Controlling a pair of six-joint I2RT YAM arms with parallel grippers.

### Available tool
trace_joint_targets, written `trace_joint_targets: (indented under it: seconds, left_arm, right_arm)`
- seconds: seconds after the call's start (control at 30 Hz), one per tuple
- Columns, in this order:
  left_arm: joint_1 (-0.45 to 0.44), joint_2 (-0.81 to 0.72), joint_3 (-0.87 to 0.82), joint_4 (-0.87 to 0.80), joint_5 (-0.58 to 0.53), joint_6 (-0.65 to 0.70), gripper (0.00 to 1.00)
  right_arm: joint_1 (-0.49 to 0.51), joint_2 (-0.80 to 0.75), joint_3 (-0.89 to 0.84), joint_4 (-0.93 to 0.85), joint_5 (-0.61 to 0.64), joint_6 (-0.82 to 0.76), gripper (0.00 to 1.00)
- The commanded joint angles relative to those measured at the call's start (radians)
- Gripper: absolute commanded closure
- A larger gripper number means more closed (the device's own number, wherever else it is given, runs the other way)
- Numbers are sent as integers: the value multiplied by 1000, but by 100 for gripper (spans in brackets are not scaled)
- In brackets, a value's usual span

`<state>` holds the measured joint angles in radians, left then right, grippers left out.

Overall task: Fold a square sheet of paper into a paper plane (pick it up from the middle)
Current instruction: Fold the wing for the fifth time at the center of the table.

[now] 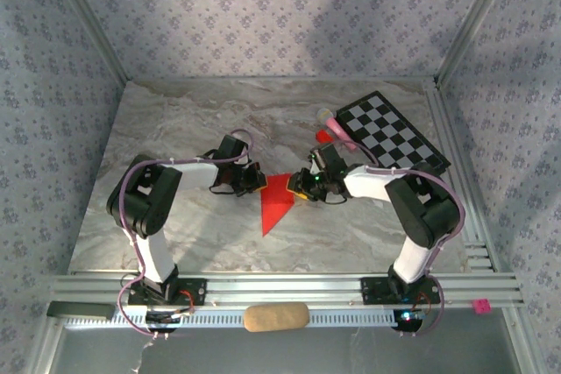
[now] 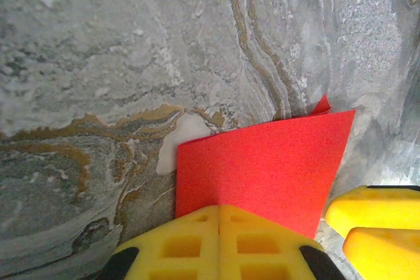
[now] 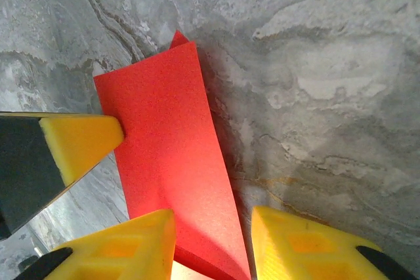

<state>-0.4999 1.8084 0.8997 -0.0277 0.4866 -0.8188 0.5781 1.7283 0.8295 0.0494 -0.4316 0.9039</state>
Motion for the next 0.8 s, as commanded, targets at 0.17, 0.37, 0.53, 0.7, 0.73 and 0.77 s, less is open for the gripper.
trace_joint_targets:
  seconds: [0.17, 0.37, 0.53, 0.7, 0.73, 0.77]
  left_arm:
    - [-7, 12, -9, -6, 20, 23, 97]
    - [-7, 14, -9, -5, 23, 21, 97]
    - [-7, 14, -7, -9, 24, 20, 97]
    - [-6, 14, -4, -11, 26, 21, 97]
    - [-6, 13, -4, -11, 26, 22, 97]
    - [-7, 13, -4, -13, 26, 21, 97]
  right_arm:
    - [-5, 52, 44, -11, -102, -39, 65]
    - [-6, 49, 64, -30, -127, -78, 68]
    - [-11, 47, 54, -13, -137, -87, 67]
    - [-13, 43, 61, -18, -113, -114, 64]
    - [-16, 45, 69, -36, -98, -124, 63]
    - [-17, 45, 77, -50, -88, -133, 63]
